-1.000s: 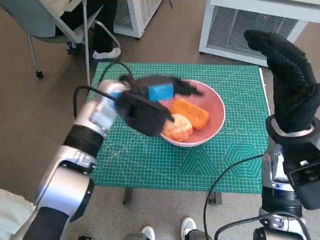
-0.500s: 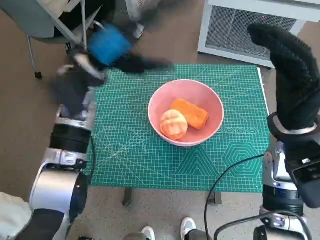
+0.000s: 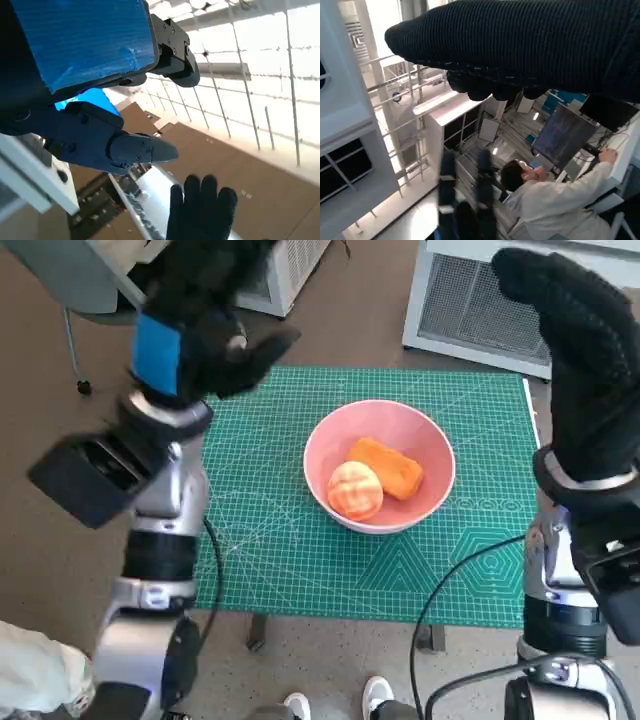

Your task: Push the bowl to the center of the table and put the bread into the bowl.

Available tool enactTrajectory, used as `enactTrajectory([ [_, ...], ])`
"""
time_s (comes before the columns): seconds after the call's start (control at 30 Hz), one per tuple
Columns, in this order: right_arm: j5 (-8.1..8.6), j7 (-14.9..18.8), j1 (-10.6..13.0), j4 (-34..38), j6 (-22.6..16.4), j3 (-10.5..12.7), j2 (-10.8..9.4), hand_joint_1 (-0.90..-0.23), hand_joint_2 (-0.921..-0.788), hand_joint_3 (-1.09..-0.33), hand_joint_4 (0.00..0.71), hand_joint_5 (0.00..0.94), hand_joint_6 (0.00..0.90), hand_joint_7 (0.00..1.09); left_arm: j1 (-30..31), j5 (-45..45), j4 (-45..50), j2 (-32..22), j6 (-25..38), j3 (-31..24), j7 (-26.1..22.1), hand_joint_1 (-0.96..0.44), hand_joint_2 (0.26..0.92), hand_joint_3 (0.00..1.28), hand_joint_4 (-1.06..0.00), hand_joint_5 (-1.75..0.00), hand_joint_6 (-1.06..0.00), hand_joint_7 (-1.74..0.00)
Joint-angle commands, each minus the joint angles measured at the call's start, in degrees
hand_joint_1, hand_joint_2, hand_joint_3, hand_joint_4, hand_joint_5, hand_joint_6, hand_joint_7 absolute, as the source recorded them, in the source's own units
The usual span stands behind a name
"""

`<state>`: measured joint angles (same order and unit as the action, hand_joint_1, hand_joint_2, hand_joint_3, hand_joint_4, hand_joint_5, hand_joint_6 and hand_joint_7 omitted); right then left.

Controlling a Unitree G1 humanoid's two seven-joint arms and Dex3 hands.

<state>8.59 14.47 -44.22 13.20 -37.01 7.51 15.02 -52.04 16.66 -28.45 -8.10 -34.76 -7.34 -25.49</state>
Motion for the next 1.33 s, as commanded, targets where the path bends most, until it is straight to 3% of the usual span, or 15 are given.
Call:
enactTrajectory([
  [0.03,-0.78,-0.4,-0.4,1.4,0.4,-0.6,-0.8,-0.574,-0.921,-0.725,0.301,0.002,0.035,0.6,1.3,1.9,1.9,1.8,0.9,-0.1,-0.1,-0.5,0.921,0.29,-0.42,-0.01,-0.22,-0.59],
  [0.6,-0.38,0.0,-1.8,3.2,0.3,-0.9,-0.9,-0.55,-0.921,-0.728,0.297,0.0,0.048,0.59,4.3,-0.1,3.3,4.3,0.8,1.0,0.9,-0.52,0.921,0.29,-0.37,0.0,-0.19,-0.53],
  [1.33,-1.27,-0.5,-2.3,3.3,0.9,-1.1,-0.7,-0.551,-0.921,-0.74,0.293,0.0,0.053,0.58,5.2,-3.3,3.1,4.5,-0.9,2.0,2.9,-0.53,0.921,0.3,-0.36,0.0,-0.23,-0.42],
])
